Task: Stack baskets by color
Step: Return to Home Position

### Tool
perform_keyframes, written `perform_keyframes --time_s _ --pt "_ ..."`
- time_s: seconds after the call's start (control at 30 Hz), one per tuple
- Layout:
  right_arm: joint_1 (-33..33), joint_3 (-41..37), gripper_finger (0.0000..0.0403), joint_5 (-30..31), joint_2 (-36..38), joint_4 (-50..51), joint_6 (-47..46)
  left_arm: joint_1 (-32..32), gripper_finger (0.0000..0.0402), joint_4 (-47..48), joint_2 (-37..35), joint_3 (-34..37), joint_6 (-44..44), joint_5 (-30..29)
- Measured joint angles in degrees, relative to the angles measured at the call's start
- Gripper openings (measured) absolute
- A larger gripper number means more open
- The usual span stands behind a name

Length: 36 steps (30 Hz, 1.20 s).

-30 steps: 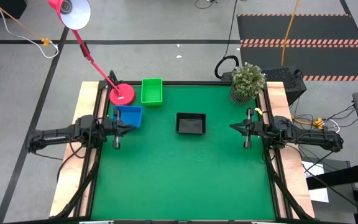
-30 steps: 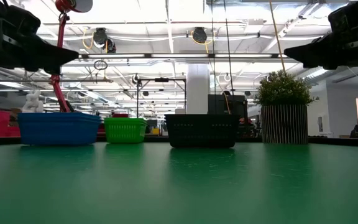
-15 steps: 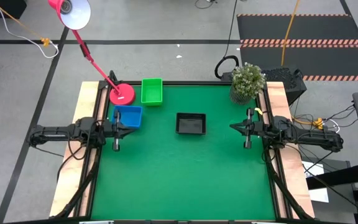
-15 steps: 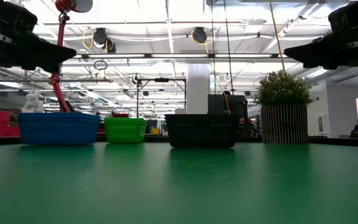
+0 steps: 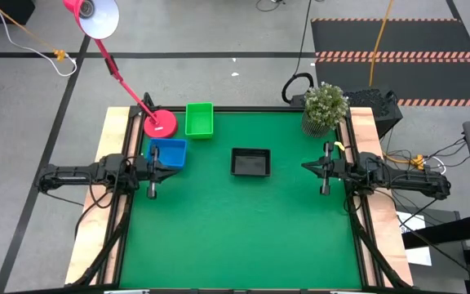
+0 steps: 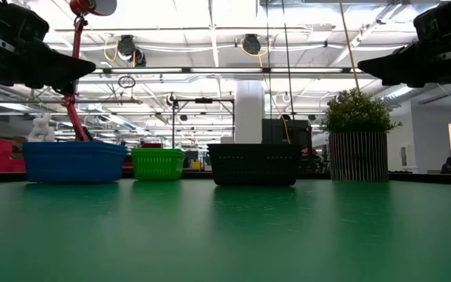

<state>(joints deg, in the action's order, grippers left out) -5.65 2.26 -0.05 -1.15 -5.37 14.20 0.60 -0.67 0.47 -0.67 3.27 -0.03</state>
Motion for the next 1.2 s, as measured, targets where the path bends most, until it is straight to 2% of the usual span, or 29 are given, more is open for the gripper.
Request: perform_keyframes --time_s 1.2 --pt "0.02 -0.02 0.0000 -0.02 0.00 0.00 0.02 0.00 0.0017 -0.07 0.00 0.04 -0.13 -0.07"
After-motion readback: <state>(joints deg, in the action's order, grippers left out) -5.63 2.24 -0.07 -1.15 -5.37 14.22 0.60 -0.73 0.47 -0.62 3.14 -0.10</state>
